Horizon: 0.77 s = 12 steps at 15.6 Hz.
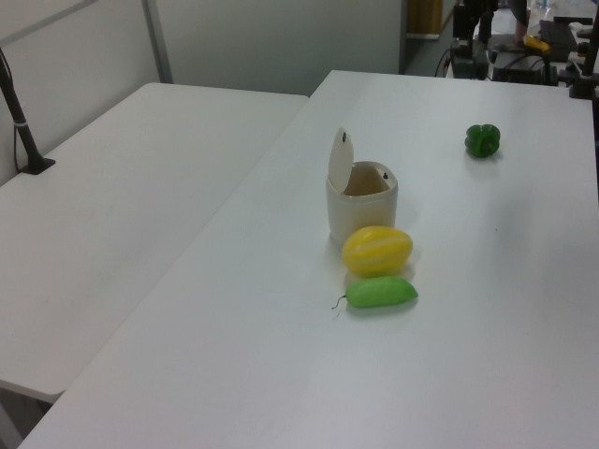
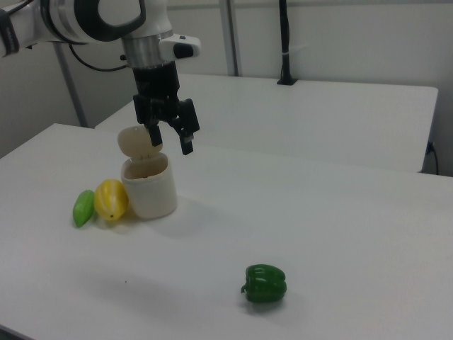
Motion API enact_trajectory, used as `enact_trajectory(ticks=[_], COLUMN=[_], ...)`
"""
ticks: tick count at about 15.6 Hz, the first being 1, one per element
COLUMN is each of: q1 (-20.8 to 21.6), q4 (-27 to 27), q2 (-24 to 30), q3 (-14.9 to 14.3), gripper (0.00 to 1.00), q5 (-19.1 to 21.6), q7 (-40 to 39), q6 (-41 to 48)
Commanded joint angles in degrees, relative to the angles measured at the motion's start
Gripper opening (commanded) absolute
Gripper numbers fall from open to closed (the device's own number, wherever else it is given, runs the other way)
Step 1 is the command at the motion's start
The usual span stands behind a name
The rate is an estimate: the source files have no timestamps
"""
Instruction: Close garbage bin
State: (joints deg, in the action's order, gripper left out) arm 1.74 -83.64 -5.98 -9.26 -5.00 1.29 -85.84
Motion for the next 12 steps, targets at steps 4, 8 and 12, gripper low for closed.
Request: enact_trajectory(ticks=[4,8,12], q1=[0.5,0.1,0.5], q4=[-0.9,-0.8,-0.7], q2=[0.9,1.1,0.4], q3=[0.2,-0.3,-0.6], gripper=[1.0,1.0,1.0], q5=[0.0,4.9,7.1], q7=[0.6,-0.2,-0.2], q6=[1.3,0.7,0.3])
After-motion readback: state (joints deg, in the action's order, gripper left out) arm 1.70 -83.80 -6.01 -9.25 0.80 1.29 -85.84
